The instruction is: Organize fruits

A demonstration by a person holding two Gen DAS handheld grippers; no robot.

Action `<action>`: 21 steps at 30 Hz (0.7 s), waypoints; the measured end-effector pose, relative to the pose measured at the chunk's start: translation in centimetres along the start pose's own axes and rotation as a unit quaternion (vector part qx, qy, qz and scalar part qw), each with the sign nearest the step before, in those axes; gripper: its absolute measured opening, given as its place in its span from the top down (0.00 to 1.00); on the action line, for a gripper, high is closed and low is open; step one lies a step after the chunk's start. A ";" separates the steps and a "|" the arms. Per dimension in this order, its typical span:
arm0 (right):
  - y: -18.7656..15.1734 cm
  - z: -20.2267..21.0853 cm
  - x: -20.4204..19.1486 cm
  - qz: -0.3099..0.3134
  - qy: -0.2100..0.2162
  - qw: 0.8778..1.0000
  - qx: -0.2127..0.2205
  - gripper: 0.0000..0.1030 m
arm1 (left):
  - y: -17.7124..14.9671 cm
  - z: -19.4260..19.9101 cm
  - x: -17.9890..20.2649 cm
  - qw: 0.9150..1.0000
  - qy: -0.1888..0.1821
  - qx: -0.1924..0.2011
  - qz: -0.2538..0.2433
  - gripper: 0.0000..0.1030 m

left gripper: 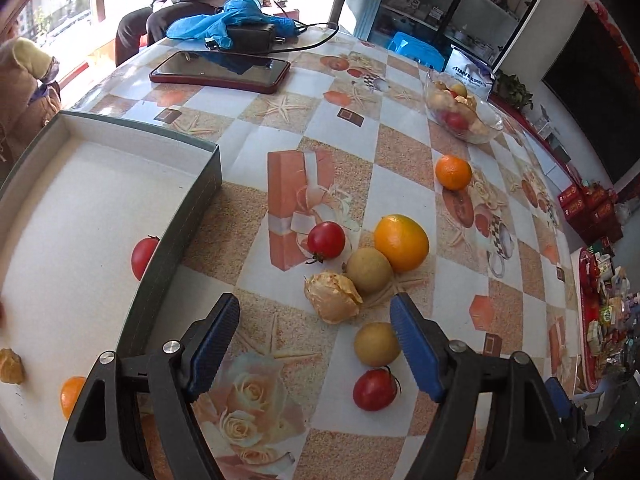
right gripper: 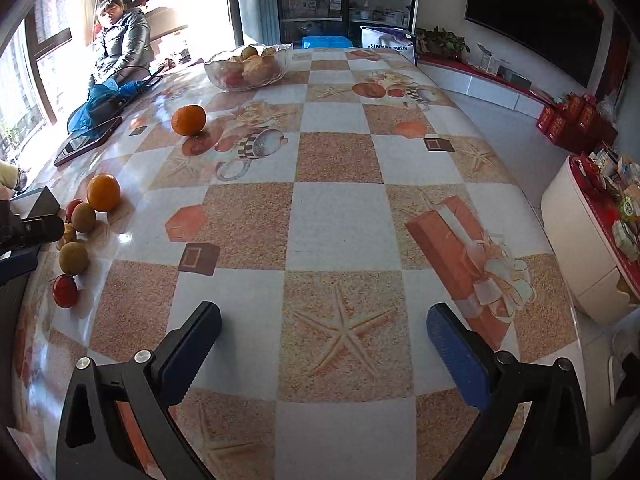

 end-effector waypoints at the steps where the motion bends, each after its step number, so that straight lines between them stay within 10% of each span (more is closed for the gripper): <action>1: 0.0 0.0 0.0 0.000 0.000 1.000 0.000 0.00 | 0.0 -0.3 0.2 1.000 0.007 0.001 -0.009 0.30; 8: 0.0 0.0 0.0 0.000 0.000 1.000 0.000 0.00 | -0.1 -1.3 1.4 0.995 0.060 0.030 -0.070 0.40; 12: 0.0 0.0 0.0 0.000 0.000 1.000 0.000 0.00 | -0.2 -1.1 1.2 0.993 0.071 0.045 -0.083 0.72; 21: 0.0 0.0 0.0 0.000 0.000 1.000 0.000 0.00 | -5.2 1.9 -1.7 0.993 0.055 0.064 -0.084 0.72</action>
Point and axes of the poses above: each gripper's, at about its wrist camera, not at the fingertips, and z roughly against the way its jaws point, x to its right, y to its top, the point moved 1 cm from there along -z, roughly the way its jaws point, and after that the axes turned 1 degree about -y, right-handed, at the moved point
